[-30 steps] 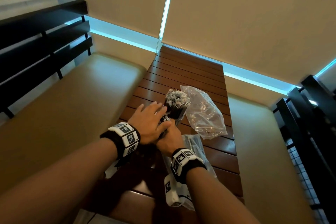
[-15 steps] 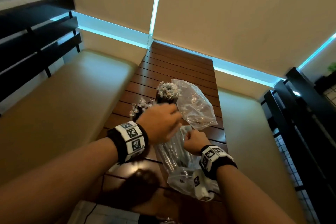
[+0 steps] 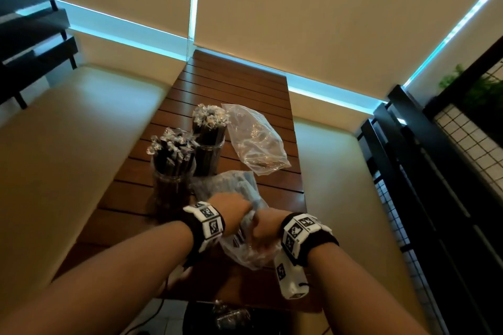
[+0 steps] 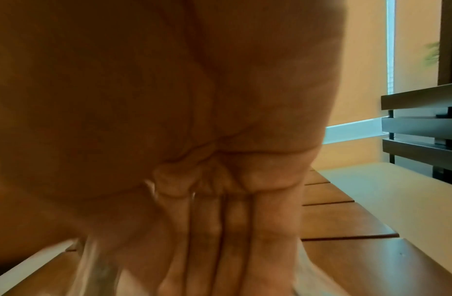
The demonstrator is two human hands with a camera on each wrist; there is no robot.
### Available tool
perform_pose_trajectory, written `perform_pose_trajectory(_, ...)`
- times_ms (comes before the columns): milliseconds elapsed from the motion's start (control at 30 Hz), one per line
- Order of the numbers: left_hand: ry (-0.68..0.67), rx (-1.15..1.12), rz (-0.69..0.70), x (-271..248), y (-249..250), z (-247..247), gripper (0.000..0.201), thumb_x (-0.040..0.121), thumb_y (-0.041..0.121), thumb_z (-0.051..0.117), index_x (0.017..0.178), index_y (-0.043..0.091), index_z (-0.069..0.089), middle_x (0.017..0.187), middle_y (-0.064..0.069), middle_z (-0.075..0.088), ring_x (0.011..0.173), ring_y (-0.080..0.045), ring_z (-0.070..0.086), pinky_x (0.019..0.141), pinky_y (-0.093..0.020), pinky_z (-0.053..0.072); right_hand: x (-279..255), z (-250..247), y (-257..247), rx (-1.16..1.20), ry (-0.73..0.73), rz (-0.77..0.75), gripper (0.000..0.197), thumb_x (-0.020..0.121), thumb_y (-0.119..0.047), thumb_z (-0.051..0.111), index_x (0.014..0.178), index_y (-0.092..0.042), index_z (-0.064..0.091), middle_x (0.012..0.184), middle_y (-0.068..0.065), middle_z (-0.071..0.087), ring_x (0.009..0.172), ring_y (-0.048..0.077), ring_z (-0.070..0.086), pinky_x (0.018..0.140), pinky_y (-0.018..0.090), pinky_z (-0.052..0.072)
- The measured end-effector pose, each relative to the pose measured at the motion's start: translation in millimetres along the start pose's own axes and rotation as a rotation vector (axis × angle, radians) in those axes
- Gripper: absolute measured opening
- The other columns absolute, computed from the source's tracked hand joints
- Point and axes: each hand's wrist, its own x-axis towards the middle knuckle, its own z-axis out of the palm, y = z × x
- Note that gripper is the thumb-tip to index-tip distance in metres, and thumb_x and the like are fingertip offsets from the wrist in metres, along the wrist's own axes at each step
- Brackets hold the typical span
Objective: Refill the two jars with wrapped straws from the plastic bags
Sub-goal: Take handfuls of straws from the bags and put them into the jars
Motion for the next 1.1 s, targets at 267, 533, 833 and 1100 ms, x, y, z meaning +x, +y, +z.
perform_pose_trajectory(267,0.176,-0.107,0.021,-13.2,-19.0,-54.9,0.032,0.091,0.005,0.053,0.121,0.016,0.058,0.119,-0.005,0.054,0.109,-0.027,0.055,0.075,-0.029,0.033,67.6,7.4,-37.8,-0.137,0.358,0.163,0.050,0.075,-0.022,0.072,0.122,-0.015,0.055,0.117,0.014,0.052,0.120,0.031,0.049,0.090,0.035,0.045)
perform_pose_trajectory(533,0.238,-0.145,0.029,-33.8,-28.9,-59.4,0.039,0.089,-0.002,0.053,0.122,0.017,0.058,0.116,-0.001,0.050,0.102,-0.022,0.053,0.073,-0.027,0.032,25.7,-8.1,-135.3,-0.411,0.529,0.400,0.034,0.075,0.012,0.060,0.104,-0.004,0.053,0.089,0.014,0.044,0.078,0.017,0.042,0.074,0.026,0.040)
perform_pose_trajectory(833,0.201,-0.135,0.021,-35.9,-38.0,-44.2,0.036,0.088,0.003,0.056,0.120,0.019,0.057,0.116,-0.002,0.050,0.099,-0.024,0.056,0.073,-0.029,0.035,26.1,5.2,-160.0,-0.442,0.540,0.511,0.032,0.074,0.009,0.063,0.100,-0.010,0.058,0.080,0.016,0.045,0.076,0.028,0.038,0.073,0.039,0.039)
perform_pose_trajectory(1100,0.323,-0.230,-0.116,-14.3,-42.9,-39.8,0.028,0.090,0.009,0.056,0.117,0.017,0.058,0.113,-0.005,0.055,0.102,-0.027,0.056,0.081,-0.034,0.044,37.9,-17.8,-47.9,-0.410,0.259,0.096,0.047,0.091,-0.024,0.063,0.133,-0.008,0.053,0.133,0.015,0.054,0.115,0.029,0.055,0.089,0.033,0.044)
